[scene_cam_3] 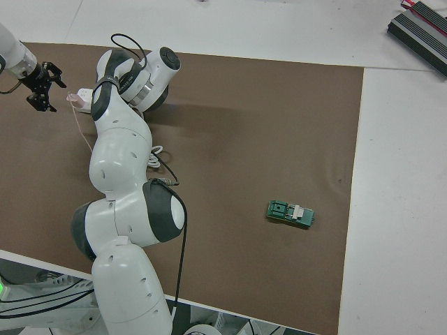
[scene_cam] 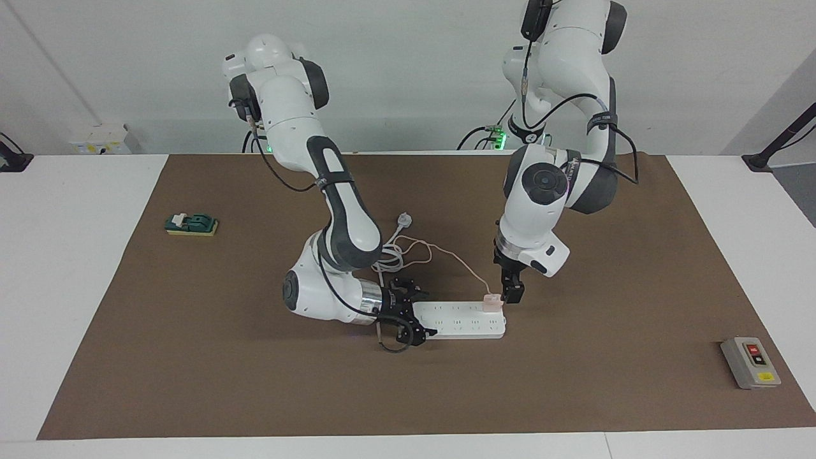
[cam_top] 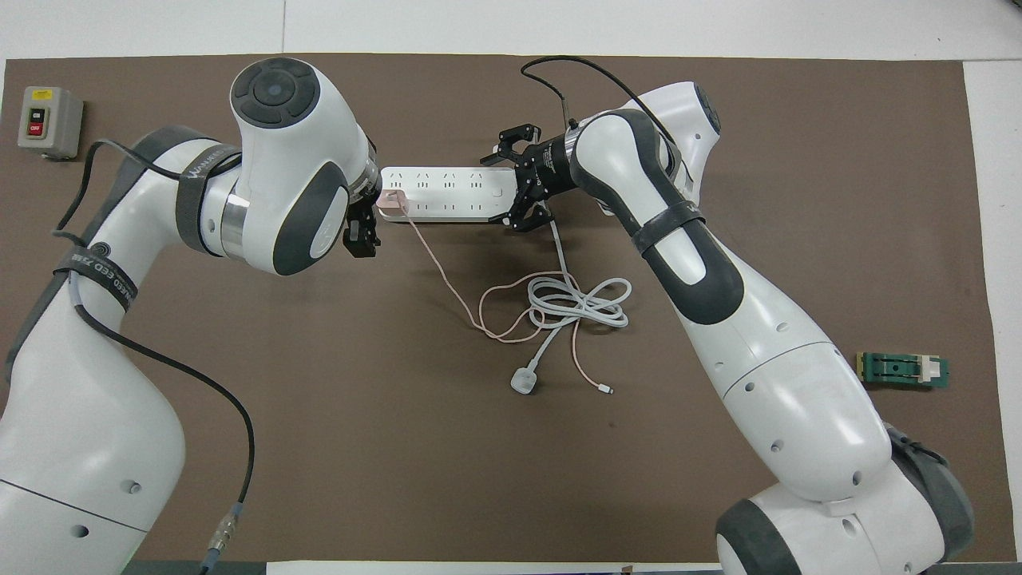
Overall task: Unplug charger and place it aside
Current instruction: 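Pull the pink plug out of the strip end with the left gripper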
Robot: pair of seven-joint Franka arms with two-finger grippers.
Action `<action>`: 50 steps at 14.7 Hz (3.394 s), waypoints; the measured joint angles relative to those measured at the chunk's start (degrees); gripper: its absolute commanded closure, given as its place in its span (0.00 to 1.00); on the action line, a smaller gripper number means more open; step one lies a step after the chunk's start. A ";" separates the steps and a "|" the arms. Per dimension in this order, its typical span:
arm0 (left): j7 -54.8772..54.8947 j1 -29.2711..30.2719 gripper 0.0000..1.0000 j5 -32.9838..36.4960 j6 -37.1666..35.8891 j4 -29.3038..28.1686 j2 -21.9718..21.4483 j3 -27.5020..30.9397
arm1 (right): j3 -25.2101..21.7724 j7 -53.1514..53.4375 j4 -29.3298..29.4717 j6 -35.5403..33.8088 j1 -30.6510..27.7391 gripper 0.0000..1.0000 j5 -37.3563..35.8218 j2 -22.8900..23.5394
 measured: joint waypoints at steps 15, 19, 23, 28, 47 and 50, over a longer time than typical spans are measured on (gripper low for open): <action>-0.02 -0.09 0.00 0.60 6.02 0.29 3.51 -0.20 | 0.05 -3.78 0.94 1.35 0.22 0.00 0.00 2.20; -0.02 -0.18 0.00 0.60 7.43 -0.10 3.95 -0.25 | -0.01 -3.69 0.86 1.99 0.48 0.28 0.00 2.17; -0.02 -0.33 0.10 0.61 8.45 -0.74 4.12 -0.25 | -0.04 -3.75 0.50 2.43 0.59 0.51 0.00 1.94; -0.02 -0.61 0.33 0.77 9.40 -1.70 4.12 -0.25 | -0.04 -3.76 0.25 2.74 0.67 0.51 0.00 1.79; 1.76 -1.31 1.00 2.92 8.88 -0.74 4.63 -0.22 | -0.04 -3.78 0.12 3.03 0.75 0.50 0.00 1.73; 3.84 -1.31 1.00 2.91 4.20 1.03 2.86 -0.38 | -0.04 -3.78 0.12 3.06 0.76 0.50 0.00 1.72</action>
